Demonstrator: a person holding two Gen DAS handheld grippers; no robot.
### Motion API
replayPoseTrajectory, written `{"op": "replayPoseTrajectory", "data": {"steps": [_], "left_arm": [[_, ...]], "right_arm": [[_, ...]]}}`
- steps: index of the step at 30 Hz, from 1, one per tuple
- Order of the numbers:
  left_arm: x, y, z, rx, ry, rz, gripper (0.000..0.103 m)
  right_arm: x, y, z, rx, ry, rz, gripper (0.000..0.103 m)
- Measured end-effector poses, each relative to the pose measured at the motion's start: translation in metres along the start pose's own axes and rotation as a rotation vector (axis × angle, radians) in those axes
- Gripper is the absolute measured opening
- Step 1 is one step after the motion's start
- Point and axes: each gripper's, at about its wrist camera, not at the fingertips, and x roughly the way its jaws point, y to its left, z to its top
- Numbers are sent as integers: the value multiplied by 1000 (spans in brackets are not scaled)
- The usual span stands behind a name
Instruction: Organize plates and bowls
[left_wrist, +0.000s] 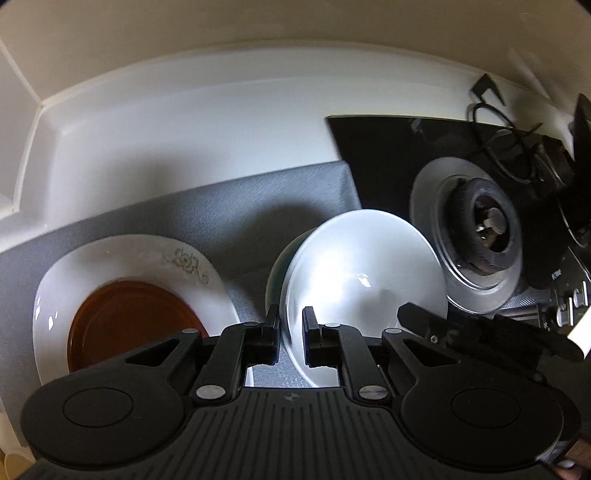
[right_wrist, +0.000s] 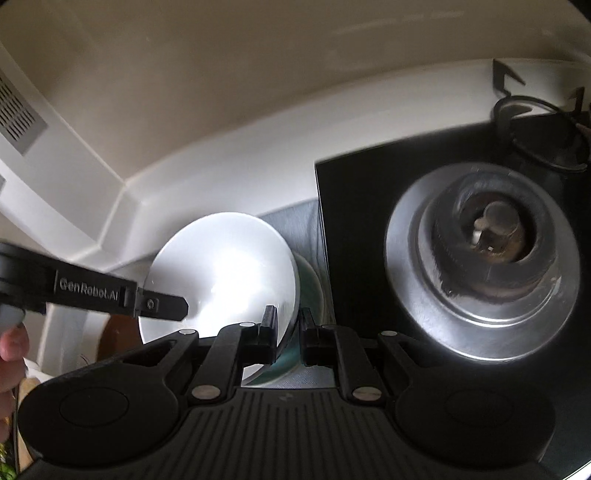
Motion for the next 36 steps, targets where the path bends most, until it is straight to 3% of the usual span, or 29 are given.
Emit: {"op": "replayPoseTrajectory", "data": {"steps": [6, 12, 16, 20, 25, 29, 33, 36], "left_arm": [[13, 5, 0, 1, 33, -4, 12], [24, 35, -6, -153, 102, -133, 12], [19, 48, -9, -200, 84, -159, 13], [19, 47, -8, -178, 64, -131, 14], [22, 36, -7, -140, 48, -151, 14], [28, 27, -7, -110, 44, -104, 14], [40, 28, -6, -135, 54, -91, 20], [53, 22, -7, -123, 72, -95, 20]], "right_arm": [[10, 2, -2, -15, 7, -17, 11], [11, 0, -5, 1, -11, -19, 14], [10, -8, -5, 42, -18, 19, 16], [3, -17, -1, 94, -18, 63, 23], [-6, -32, -1, 136, -10, 102, 23], [-13, -43, -5, 156, -27, 81, 24], [-7, -50, -11, 199, -13, 97, 42], [6, -51, -14, 245, 6, 139, 44]]}}
